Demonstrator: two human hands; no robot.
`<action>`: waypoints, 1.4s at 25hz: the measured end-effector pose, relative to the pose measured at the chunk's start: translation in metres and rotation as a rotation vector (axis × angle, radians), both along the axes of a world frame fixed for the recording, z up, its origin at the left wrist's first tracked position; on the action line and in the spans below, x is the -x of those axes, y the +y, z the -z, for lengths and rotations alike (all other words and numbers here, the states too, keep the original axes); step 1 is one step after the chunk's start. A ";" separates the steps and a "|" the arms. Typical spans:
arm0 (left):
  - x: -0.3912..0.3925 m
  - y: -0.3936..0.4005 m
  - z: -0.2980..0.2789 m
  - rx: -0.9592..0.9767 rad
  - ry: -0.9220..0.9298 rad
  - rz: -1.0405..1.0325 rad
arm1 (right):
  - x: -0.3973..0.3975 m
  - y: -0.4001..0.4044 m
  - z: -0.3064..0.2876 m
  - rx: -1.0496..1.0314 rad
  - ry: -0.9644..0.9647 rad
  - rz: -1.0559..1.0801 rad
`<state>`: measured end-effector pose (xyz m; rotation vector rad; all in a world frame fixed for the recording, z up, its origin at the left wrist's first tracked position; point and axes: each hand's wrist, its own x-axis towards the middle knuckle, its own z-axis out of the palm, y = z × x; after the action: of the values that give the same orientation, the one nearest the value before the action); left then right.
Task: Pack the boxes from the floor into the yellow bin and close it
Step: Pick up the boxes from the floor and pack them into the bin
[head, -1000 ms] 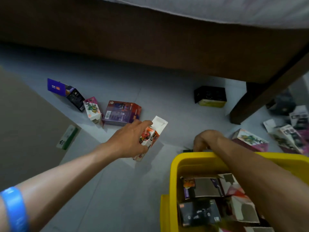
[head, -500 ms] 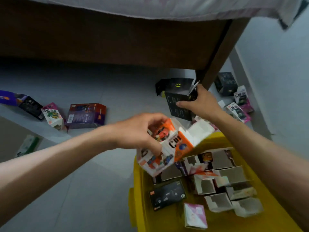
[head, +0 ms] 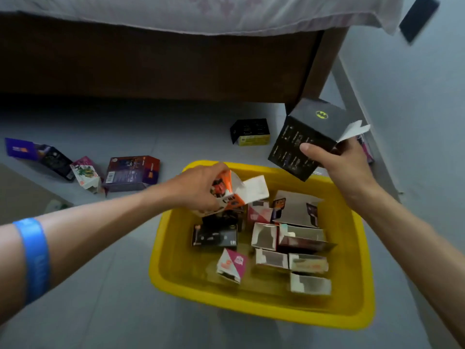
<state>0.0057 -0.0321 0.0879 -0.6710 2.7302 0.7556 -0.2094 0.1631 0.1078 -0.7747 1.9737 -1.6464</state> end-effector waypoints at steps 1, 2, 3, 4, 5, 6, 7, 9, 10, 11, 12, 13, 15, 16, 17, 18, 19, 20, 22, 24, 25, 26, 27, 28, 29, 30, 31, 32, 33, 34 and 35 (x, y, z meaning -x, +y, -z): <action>-0.006 -0.006 -0.004 -0.055 0.033 -0.047 | -0.008 0.008 -0.003 0.026 -0.041 -0.010; -0.015 -0.011 -0.005 -0.102 0.060 -0.089 | -0.017 0.017 -0.005 0.053 -0.095 -0.037; -0.024 -0.014 -0.005 -0.137 0.077 -0.123 | -0.029 0.027 -0.003 0.061 -0.155 -0.082; -0.032 -0.014 -0.003 -0.175 0.087 -0.159 | -0.044 0.037 0.001 0.044 -0.207 -0.146; -0.039 -0.014 0.000 -0.229 0.102 -0.199 | -0.061 0.044 0.006 0.001 -0.242 -0.227; -0.045 -0.014 0.003 -0.298 0.130 -0.242 | -0.078 0.046 0.013 -0.049 -0.266 -0.314; -0.049 -0.016 0.004 -0.364 0.168 -0.285 | -0.096 0.044 0.022 -0.086 -0.290 -0.390; -0.051 -0.020 0.003 -0.436 0.246 -0.354 | -0.125 0.032 0.036 -0.114 -0.327 -0.439; -0.052 -0.025 0.001 -0.446 0.280 -0.382 | -0.137 0.023 0.043 -0.120 -0.316 -0.427; -0.054 -0.029 -0.002 -0.451 0.307 -0.406 | -0.148 0.014 0.050 -0.135 -0.279 -0.423; -0.056 -0.033 -0.005 -0.462 0.324 -0.427 | -0.157 0.006 0.056 -0.169 -0.218 -0.441; -0.058 -0.036 -0.008 -0.479 0.333 -0.447 | -0.165 -0.001 0.062 -0.224 -0.140 -0.488; -0.061 -0.038 -0.012 -0.512 0.331 -0.461 | -0.179 -0.011 0.069 -0.373 0.028 -0.626; -0.062 -0.037 -0.014 -0.521 0.319 -0.447 | -0.181 -0.013 0.072 -0.445 0.066 -0.682; -0.063 -0.036 -0.016 -0.529 0.314 -0.425 | -0.178 -0.012 0.074 -0.496 0.071 -0.709; -0.062 -0.033 -0.017 -0.540 0.321 -0.396 | -0.171 -0.010 0.072 -0.506 0.061 -0.701; -0.061 -0.030 -0.018 -0.550 0.332 -0.360 | -0.161 -0.007 0.064 -0.468 0.045 -0.653; -0.060 -0.026 -0.019 -0.558 0.337 -0.319 | -0.150 -0.002 0.054 -0.385 0.035 -0.562; -0.051 -0.012 -0.021 -0.589 0.306 -0.210 | -0.127 0.007 0.034 -0.168 0.058 -0.375; -0.038 0.008 -0.023 -0.598 0.238 -0.041 | -0.110 0.014 0.018 -0.034 0.072 -0.374; -0.033 0.019 -0.022 -0.595 0.209 0.042 | -0.106 0.016 0.012 -0.027 0.078 -0.420; -0.028 0.028 -0.019 -0.599 0.186 0.104 | -0.102 0.020 0.008 -0.039 0.103 -0.460; -0.025 0.037 -0.014 -0.598 0.166 0.136 | -0.098 0.027 0.006 -0.058 0.138 -0.475; -0.024 0.043 -0.009 -0.582 0.138 0.140 | -0.093 0.037 0.006 -0.077 0.157 -0.469; -0.024 0.049 -0.002 -0.535 0.087 0.135 | -0.089 0.049 0.008 -0.104 0.153 -0.450; -0.024 0.053 0.006 -0.435 0.014 0.152 | -0.085 0.062 0.012 -0.138 0.135 -0.433; -0.024 0.058 0.015 -0.290 -0.061 0.216 | -0.083 0.075 0.017 -0.177 0.111 -0.432; -0.024 0.063 0.023 -0.141 -0.125 0.320 | -0.083 0.085 0.023 -0.225 0.105 -0.458; -0.024 0.069 0.031 -0.021 -0.170 0.438 | -0.085 0.092 0.033 -0.294 0.128 -0.504; -0.023 0.074 0.037 0.055 -0.198 0.542 | -0.089 0.096 0.043 -0.375 0.173 -0.558; -0.022 0.079 0.043 0.090 -0.213 0.610 | -0.094 0.097 0.053 -0.451 0.215 -0.612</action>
<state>0.0274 0.0468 0.0446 0.0817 2.5571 0.3884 -0.1159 0.2602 0.0549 -1.2438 1.8743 -0.7612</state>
